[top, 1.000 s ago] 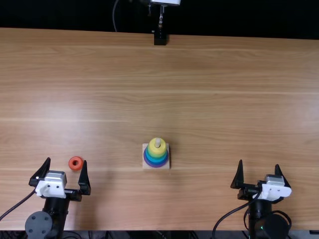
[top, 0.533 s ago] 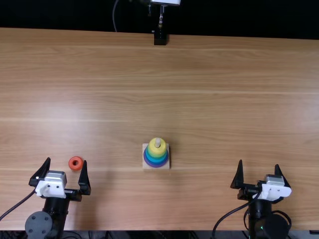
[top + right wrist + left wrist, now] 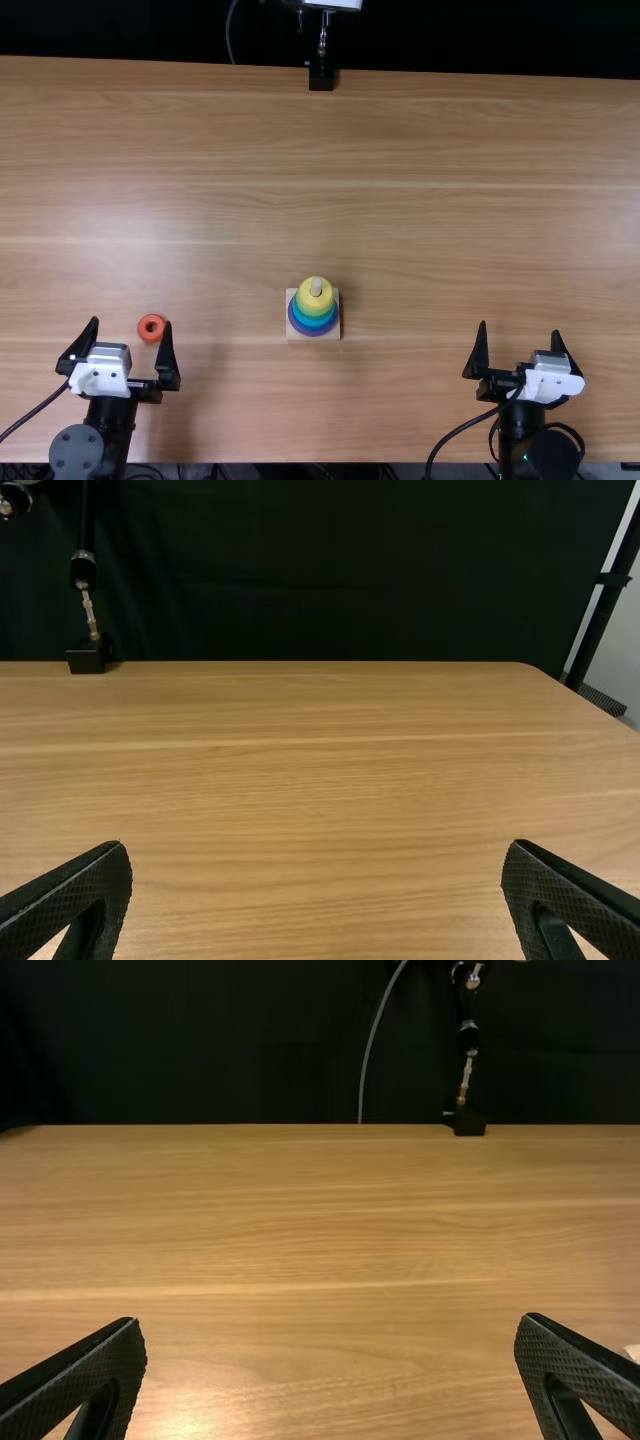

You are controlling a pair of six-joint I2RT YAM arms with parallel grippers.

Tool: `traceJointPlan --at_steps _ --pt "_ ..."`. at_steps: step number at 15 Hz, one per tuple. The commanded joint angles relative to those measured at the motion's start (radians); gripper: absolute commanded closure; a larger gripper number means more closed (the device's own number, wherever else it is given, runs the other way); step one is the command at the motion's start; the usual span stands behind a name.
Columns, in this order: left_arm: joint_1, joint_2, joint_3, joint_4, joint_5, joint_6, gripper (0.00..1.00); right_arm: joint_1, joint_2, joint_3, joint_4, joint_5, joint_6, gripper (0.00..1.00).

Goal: Build the Hanoi tower: stack the rings onto the peg from bottom to top in this color order: purple, dark blue, light blue, dark green, light green, yellow, orange.

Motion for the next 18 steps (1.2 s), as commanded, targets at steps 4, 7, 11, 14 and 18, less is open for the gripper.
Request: traceJointPlan --at_steps 4,7,11,14,18 --pt "0.004 0.002 -0.017 -0.087 0.002 0.006 0.0 -0.015 -0.012 -0.013 -0.021 -0.004 0.004 0.0" --pt "-0.002 0.218 0.209 -0.054 0.004 0.004 0.0 -0.015 -0.012 -0.013 -0.021 -0.004 0.004 0.0" --pt "-0.011 0.596 0.594 -0.22 0.011 0.004 0.0 -0.015 -0.012 -0.013 -0.021 -0.004 0.004 0.0" --pt "-0.049 0.826 0.781 -0.448 -0.02 0.004 0.0 -0.015 -0.012 -0.013 -0.021 -0.004 0.004 0.0" --pt "0.051 1.073 0.868 -0.571 0.017 0.049 0.0 -0.015 -0.012 -0.013 -0.021 -0.004 0.004 0.0"
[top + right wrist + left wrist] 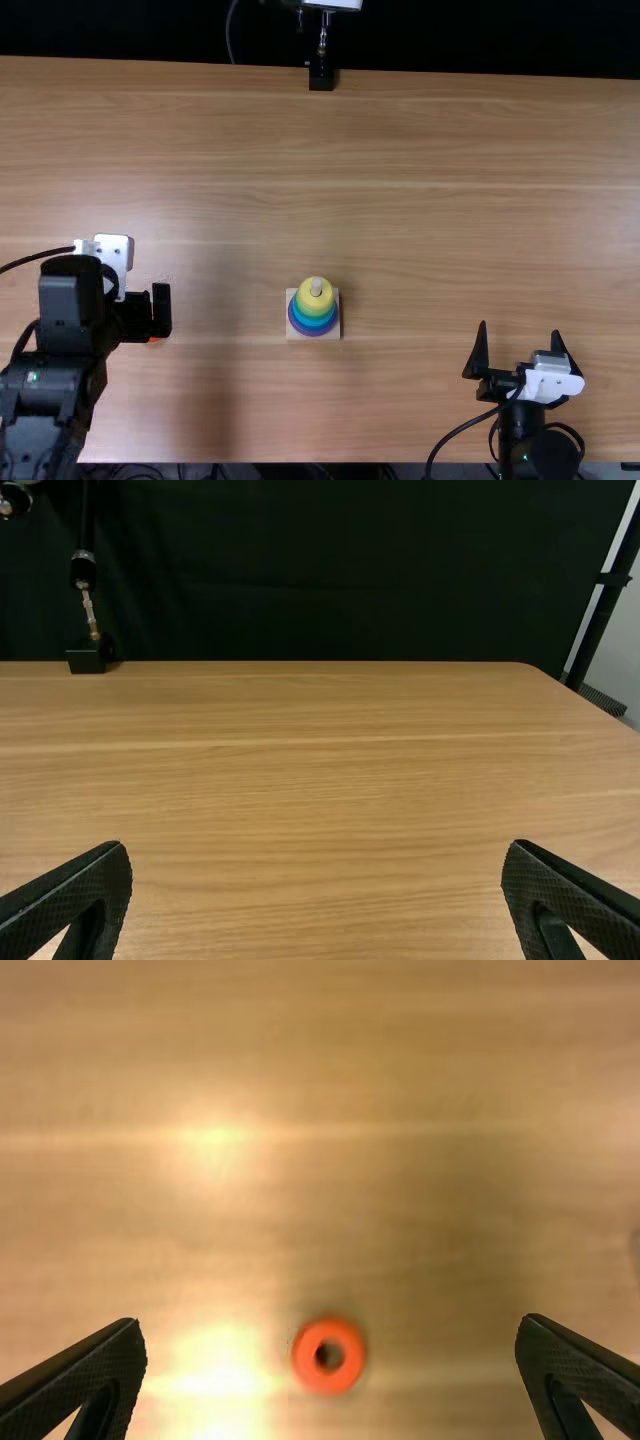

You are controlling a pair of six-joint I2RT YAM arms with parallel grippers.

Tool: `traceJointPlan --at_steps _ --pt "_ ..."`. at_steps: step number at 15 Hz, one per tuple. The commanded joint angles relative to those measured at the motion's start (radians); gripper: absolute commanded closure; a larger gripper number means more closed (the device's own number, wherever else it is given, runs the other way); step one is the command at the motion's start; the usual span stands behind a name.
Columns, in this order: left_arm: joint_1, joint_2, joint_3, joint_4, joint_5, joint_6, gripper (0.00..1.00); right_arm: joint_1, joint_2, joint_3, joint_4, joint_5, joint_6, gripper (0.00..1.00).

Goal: Build the Hanoi tower: stack the rings onto the peg from bottom to top in this color order: purple, dark blue, light blue, dark green, light green, yellow, orange.

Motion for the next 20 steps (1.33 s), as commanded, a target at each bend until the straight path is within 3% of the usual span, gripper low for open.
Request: traceJointPlan --at_steps 1,4,6,11,17,20 --pt "0.044 0.087 0.043 -0.044 0.02 0.026 0.0 -0.015 -0.012 -0.013 -0.02 -0.003 0.004 0.0" --pt "0.073 0.239 0.095 -0.193 0.007 0.027 0.0 -0.015 -0.012 -0.013 -0.02 -0.003 0.004 0.0" --pt "0.073 0.328 0.107 -0.198 0.002 0.031 0.0 -0.015 -0.012 -0.013 -0.02 -0.003 0.004 0.0" --pt "0.065 0.472 0.118 -0.182 0.002 0.033 0.0 -0.015 -0.012 -0.013 -0.02 -0.003 0.004 0.0" --pt "0.039 0.52 0.107 -0.123 0.002 0.024 0.0 -0.015 -0.012 -0.013 -0.02 -0.003 0.004 0.0" --pt "0.012 0.519 0.104 -0.027 -0.03 0.02 0.0 -0.015 -0.012 -0.013 -0.02 -0.003 0.004 0.0"
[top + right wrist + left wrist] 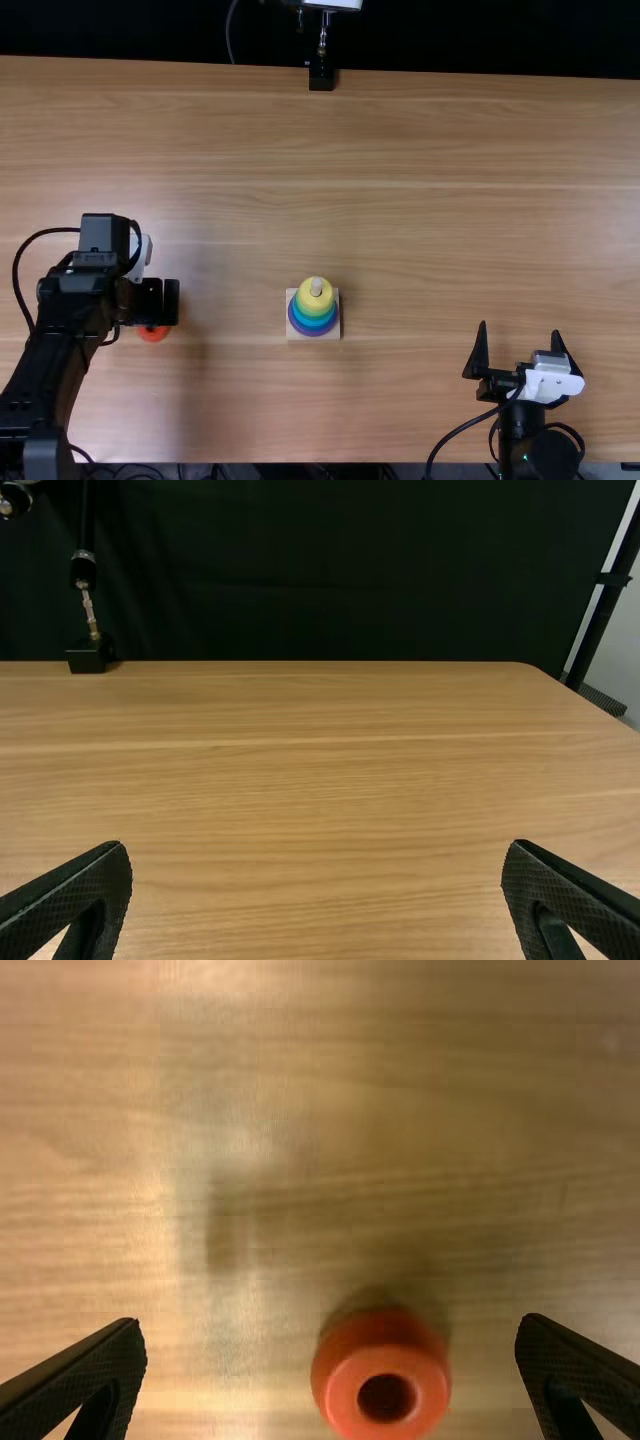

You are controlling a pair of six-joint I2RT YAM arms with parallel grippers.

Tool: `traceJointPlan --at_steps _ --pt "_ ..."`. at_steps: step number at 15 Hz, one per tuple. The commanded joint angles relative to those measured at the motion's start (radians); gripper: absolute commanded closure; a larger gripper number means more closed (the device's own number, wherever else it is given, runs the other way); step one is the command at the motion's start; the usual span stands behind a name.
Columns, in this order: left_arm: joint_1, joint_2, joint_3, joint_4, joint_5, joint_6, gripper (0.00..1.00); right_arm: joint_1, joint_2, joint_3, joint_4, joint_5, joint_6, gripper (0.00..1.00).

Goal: Build the Hanoi tower: stack the rings onto the peg from bottom to top in this color order: purple, dark blue, light blue, dark green, light green, yellow, orange.

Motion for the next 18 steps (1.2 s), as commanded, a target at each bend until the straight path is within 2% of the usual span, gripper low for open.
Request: traceJointPlan --at_steps 1,4,6,13,14,18 --pt "-0.016 0.01 0.019 0.0 -0.017 0.001 0.0 -0.015 -0.012 -0.013 -0.021 -0.003 0.004 0.0" --pt "-0.018 0.015 -0.016 0.004 -0.015 0.005 0.0 -0.015 -0.012 -0.013 -0.021 -0.003 0.004 0.0" --pt "-0.016 0.032 -0.036 0.005 -0.003 0.001 0.0 -0.015 -0.012 -0.013 -0.021 -0.003 0.004 0.0" --pt "-0.018 0.087 -0.05 -0.002 -0.01 -0.001 0.0 -0.015 -0.012 -0.013 -0.021 -0.003 0.004 0.0" --pt "-0.016 0.09 -0.048 -0.011 -0.003 -0.001 0.0 -0.015 -0.012 -0.013 -0.021 -0.003 0.004 0.0" --pt "-0.018 0.107 -0.048 -0.02 -0.001 -0.001 0.0 -0.015 -0.012 -0.013 -0.021 -0.003 0.004 0.0"
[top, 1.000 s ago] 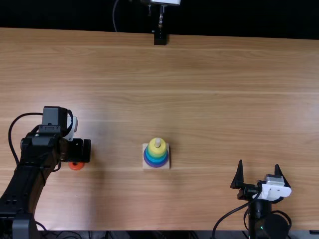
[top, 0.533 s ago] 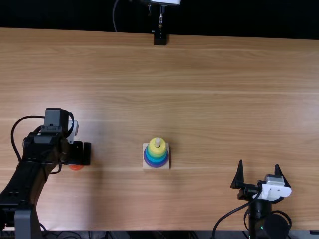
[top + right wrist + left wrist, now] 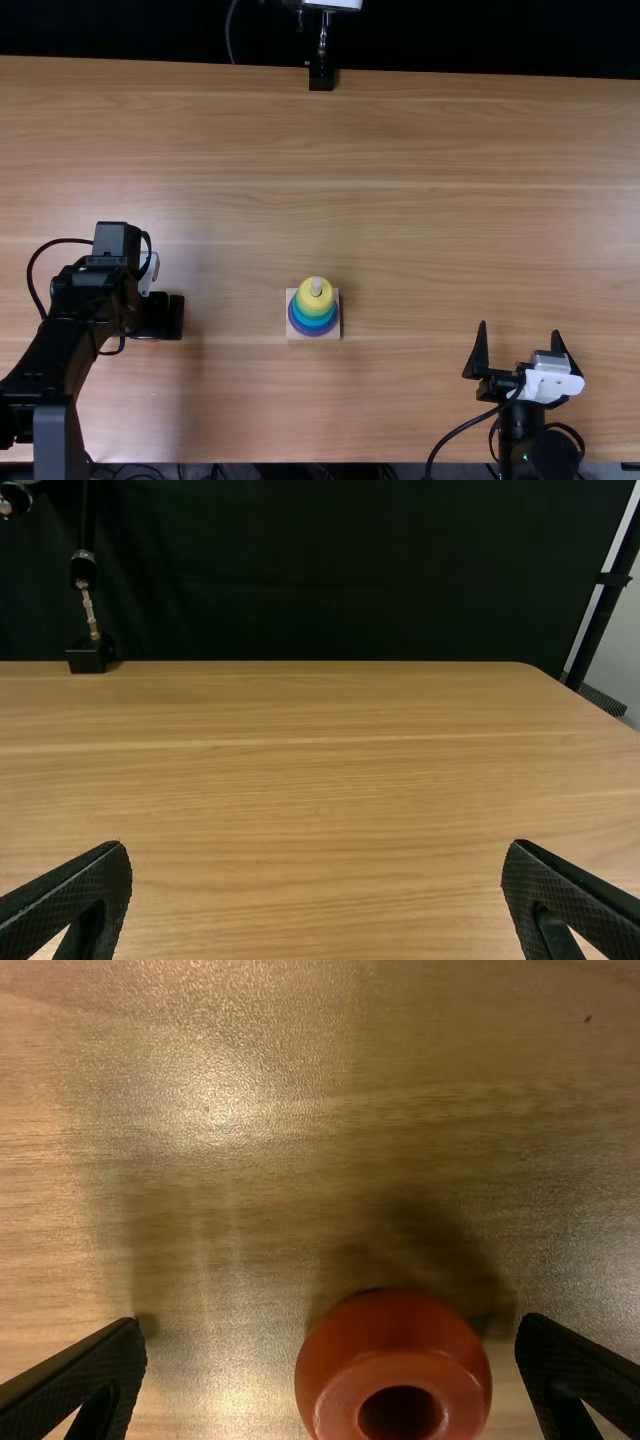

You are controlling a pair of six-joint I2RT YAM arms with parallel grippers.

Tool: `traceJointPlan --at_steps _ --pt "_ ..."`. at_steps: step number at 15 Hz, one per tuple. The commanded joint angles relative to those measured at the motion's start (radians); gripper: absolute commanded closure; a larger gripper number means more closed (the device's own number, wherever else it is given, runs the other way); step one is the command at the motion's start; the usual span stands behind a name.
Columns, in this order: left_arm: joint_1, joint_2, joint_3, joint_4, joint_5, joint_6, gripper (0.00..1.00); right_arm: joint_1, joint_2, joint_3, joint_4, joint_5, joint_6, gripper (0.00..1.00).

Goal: Build the Hanoi tower: stack the rings onto the peg from bottom to top in this color order: purple, dark blue, light blue, dark green, light green, yellow, orange.

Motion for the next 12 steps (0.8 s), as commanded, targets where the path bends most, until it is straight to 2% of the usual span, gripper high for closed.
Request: traceJointPlan --at_steps 1,5,6,7,8,9,12 --pt "-0.006 0.026 -0.019 -0.001 0.011 0.001 0.0 -0.015 -0.012 -0.013 -0.021 -0.003 0.004 0.0" --pt "-0.021 0.028 -0.017 0.009 0.011 0.001 0.0 -0.015 -0.012 -0.013 -0.021 -0.003 0.004 0.0" --pt "-0.032 0.028 -0.017 0.016 0.009 0.001 0.11 -0.015 -0.012 -0.013 -0.021 -0.003 0.004 0.0" --pt "-0.037 0.028 -0.017 0.018 0.011 0.001 0.37 -0.015 -0.012 -0.013 -0.021 -0.003 0.004 0.0" --pt "-0.044 0.028 -0.017 0.022 0.009 0.001 0.57 -0.015 -0.012 -0.013 -0.021 -0.003 0.004 0.0" --pt "-0.052 0.029 -0.017 0.027 0.009 0.0 0.65 -0.015 -0.012 -0.013 -0.021 -0.003 0.004 0.0" --pt "-0.052 0.031 -0.016 0.027 0.009 0.0 0.71 -0.015 -0.012 -0.013 -0.021 -0.003 0.004 0.0"
